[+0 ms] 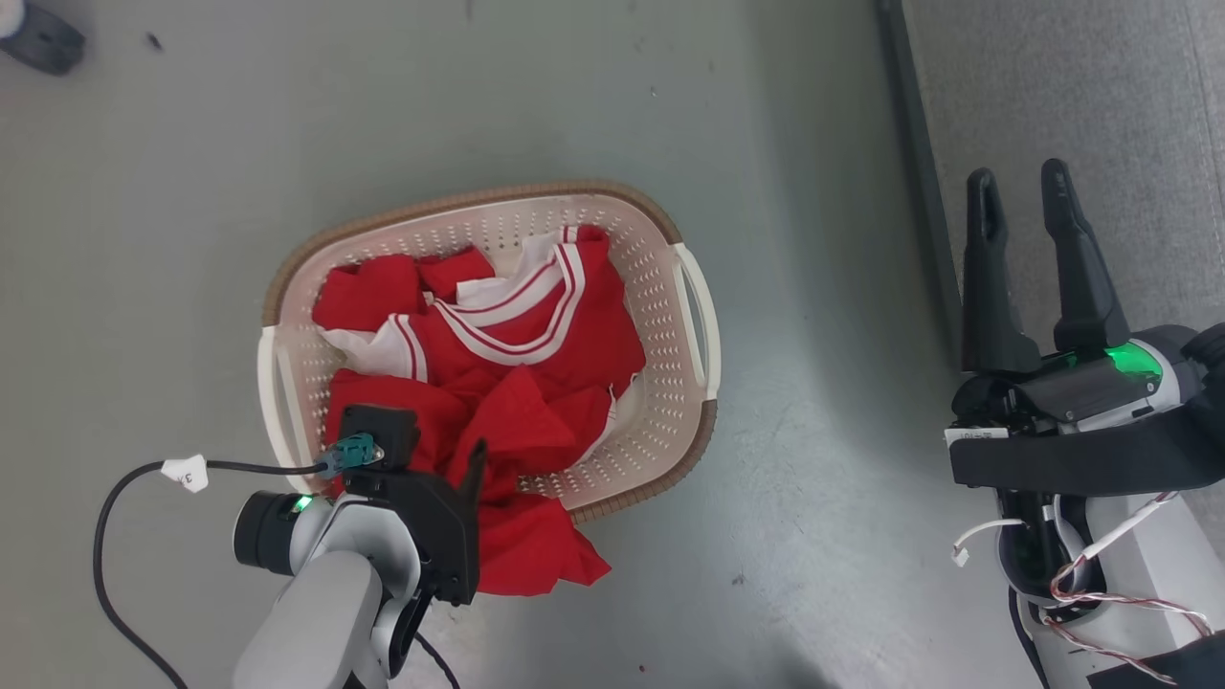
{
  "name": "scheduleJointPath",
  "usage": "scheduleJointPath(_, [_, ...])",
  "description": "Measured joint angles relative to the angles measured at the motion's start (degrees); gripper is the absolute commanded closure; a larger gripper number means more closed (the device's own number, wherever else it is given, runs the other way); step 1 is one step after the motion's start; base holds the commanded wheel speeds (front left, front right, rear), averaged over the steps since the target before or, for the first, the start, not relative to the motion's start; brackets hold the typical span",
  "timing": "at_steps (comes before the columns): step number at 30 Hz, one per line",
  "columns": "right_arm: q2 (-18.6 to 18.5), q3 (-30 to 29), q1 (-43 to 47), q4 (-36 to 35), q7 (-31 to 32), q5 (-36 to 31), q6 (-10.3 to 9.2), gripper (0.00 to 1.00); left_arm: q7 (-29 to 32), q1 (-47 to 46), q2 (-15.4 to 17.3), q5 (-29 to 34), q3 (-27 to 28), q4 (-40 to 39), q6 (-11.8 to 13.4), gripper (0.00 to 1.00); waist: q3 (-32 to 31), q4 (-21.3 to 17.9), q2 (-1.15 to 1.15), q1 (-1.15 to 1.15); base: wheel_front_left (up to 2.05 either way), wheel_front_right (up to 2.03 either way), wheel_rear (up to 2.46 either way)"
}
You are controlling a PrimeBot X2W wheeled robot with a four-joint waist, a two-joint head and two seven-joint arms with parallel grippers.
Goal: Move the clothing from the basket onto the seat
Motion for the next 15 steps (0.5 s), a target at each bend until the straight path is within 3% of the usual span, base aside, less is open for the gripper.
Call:
scheduleJointPath(6, [1.83, 0.13, -0.23, 0.0, 0.0, 0.08, 0.43, 0.0, 1.27, -2.8, 0.01, 1.26, -0.62, 4.02, 0.07, 0.0, 2.53, -1.46, 0.0, 0.0, 0.0, 0.0, 0.0])
scheduleJointPath(15, [2.75, 0.44, -0.69, 0.14, 0.0, 0.2, 0.94, 0.0, 3.5, -6.36, 0.42, 3.33, -1.12, 8.58, 3.0, 0.0, 4.4, -3.21, 0.0, 0.0, 0.0, 0.0, 0.0])
